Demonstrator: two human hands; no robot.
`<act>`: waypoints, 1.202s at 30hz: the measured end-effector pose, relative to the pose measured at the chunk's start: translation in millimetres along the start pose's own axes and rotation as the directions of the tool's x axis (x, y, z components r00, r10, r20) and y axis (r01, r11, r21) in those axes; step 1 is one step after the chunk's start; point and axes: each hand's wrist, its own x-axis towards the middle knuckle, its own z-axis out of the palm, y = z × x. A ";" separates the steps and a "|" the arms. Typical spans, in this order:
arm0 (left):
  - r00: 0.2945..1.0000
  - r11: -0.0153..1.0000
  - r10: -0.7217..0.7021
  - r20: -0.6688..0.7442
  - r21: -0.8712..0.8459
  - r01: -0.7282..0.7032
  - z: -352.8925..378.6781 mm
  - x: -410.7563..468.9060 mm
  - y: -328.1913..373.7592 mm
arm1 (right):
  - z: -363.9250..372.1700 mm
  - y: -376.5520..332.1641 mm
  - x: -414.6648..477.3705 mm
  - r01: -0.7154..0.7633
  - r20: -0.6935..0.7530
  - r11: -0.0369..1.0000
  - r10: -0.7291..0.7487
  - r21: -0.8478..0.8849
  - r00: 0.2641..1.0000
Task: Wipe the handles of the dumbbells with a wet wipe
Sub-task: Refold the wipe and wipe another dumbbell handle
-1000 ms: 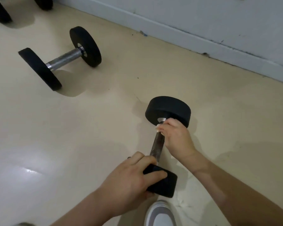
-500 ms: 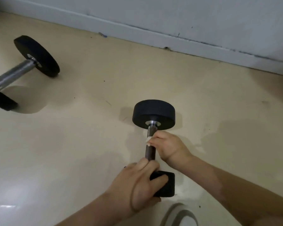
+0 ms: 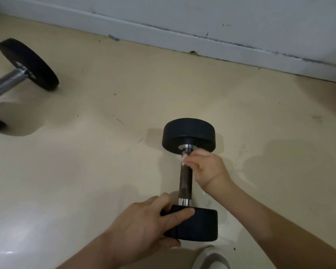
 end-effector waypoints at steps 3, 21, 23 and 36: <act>1.000 0.999 0.016 -0.027 -0.042 -0.017 8.1 2.0 3.6 | -6.7 -3.4 -31.3 -0.072 0.163 0.979 0.041 0.189 0.986; 1.000 0.970 0.003 0.010 -0.245 -0.001 19.7 34.5 29.0 | -20.6 8.2 -16.8 -0.067 0.302 0.981 0.121 -0.181 0.946; 0.998 0.965 -0.037 0.042 -0.258 0.047 20.5 34.2 28.9 | -27.2 4.6 -33.3 -0.013 0.383 0.993 0.058 -0.119 0.922; 0.999 0.949 0.028 0.034 -0.314 -0.016 31.1 61.5 40.9 | -35.8 46.1 -17.6 -0.187 0.167 0.980 0.195 -0.064 0.966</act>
